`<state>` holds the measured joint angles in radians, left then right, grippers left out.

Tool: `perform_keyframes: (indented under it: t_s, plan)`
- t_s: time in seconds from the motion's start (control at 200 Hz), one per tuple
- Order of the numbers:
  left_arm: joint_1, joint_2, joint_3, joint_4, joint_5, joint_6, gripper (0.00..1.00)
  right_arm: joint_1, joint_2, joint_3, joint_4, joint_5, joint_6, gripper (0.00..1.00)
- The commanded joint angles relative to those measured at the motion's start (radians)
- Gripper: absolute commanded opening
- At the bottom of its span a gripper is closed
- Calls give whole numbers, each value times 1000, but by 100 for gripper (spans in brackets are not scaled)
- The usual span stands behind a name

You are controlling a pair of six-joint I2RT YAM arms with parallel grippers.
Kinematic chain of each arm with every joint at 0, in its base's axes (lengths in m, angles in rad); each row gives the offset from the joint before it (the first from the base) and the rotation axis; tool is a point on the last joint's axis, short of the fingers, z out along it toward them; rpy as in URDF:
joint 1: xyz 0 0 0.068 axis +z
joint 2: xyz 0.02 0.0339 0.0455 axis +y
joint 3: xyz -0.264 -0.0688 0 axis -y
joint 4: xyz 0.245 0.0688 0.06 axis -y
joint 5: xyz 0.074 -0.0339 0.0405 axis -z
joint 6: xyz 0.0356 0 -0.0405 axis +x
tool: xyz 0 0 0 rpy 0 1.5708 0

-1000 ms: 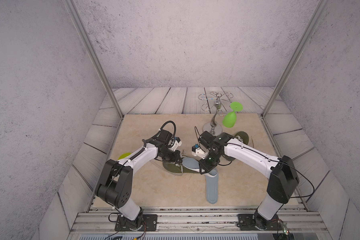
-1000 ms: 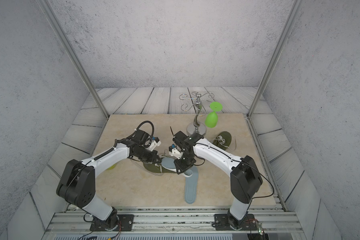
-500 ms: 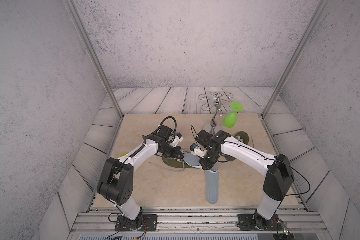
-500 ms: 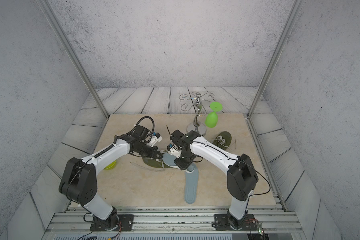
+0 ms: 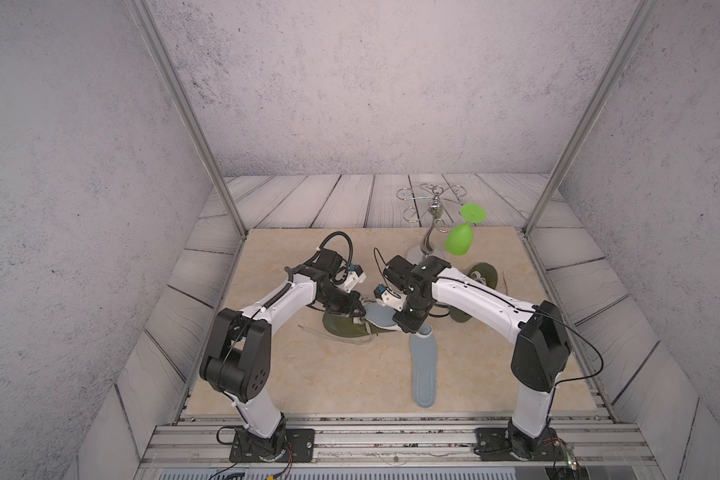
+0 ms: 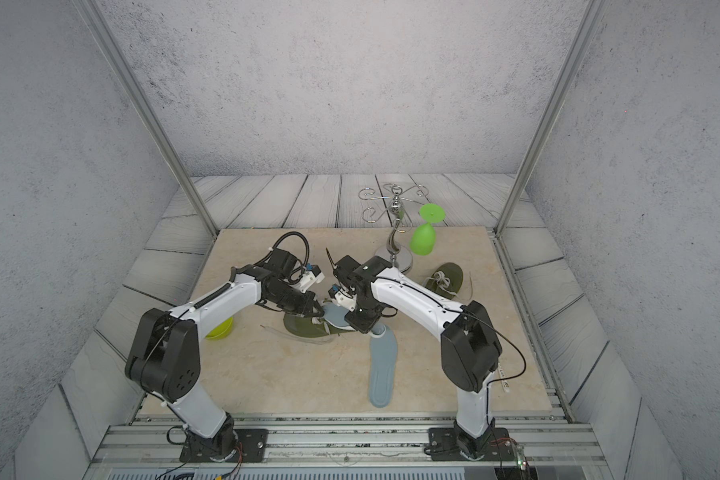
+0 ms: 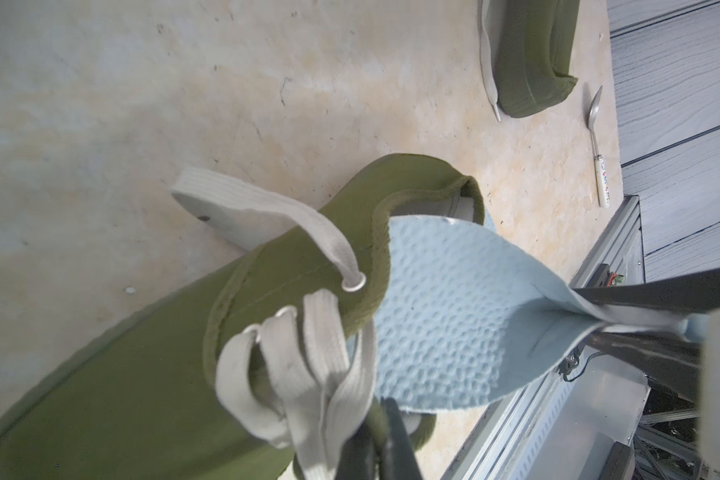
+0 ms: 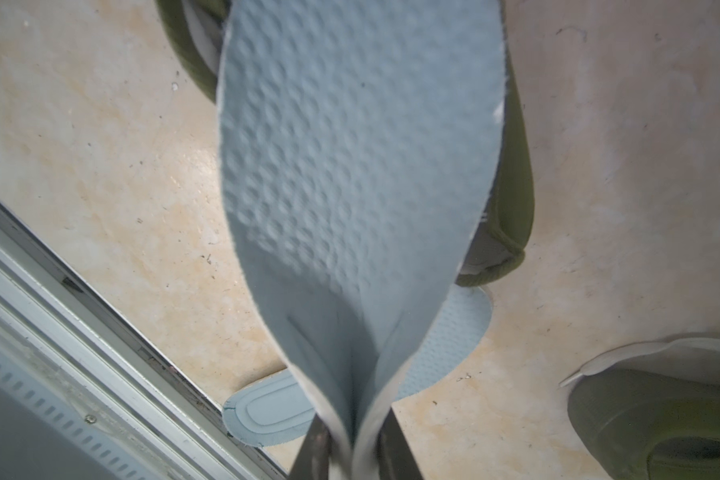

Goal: Insert the insole into the shoe

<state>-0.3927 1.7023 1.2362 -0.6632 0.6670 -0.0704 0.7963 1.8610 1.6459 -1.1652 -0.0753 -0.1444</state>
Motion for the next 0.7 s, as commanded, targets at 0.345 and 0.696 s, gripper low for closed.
perform_keyframes:
  t_s: [0.345, 0.696]
  plan:
    - [42, 172, 197, -145, 84, 152, 0, 11, 53, 51, 40, 106, -180, 18]
    - [55, 154, 240, -184, 31, 189, 0, 13, 83, 89, -42, 176, -199, 17]
